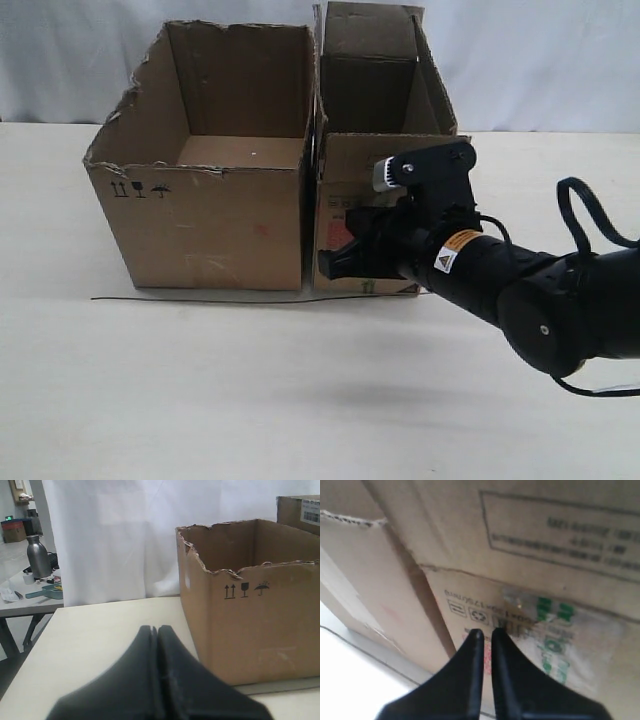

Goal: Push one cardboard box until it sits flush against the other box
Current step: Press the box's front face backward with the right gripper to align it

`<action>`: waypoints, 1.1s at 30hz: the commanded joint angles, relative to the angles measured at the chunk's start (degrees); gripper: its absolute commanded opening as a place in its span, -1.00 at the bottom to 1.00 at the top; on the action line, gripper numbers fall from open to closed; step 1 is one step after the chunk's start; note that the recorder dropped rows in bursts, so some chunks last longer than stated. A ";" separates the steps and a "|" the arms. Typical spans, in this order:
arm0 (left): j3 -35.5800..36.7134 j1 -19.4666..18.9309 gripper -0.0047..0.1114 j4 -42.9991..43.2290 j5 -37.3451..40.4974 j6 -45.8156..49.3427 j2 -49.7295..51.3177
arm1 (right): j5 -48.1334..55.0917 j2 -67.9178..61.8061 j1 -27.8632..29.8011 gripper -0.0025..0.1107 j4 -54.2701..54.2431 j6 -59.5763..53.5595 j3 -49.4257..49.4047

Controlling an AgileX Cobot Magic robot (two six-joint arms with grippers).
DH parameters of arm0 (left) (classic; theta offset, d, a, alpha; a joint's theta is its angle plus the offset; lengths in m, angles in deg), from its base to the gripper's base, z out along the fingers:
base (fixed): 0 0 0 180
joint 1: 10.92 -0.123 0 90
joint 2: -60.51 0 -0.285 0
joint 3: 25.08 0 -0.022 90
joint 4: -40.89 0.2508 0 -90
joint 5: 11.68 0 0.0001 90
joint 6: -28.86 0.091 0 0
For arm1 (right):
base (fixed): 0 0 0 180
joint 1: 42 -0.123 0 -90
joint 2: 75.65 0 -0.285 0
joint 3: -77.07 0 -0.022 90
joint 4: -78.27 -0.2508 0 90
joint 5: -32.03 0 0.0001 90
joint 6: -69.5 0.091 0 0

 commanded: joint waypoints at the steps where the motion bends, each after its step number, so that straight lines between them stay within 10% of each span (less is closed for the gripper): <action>1: 0.17 0.00 -0.92 -0.04 -0.32 0.05 -0.13 | -2.92 -0.06 0.45 -0.87 -0.10 -0.74 0.35; 33: 0.17 0.00 -0.92 -0.04 -0.32 0.05 -0.13 | 0.19 1.41 0.46 -0.87 0.20 -3.26 0.35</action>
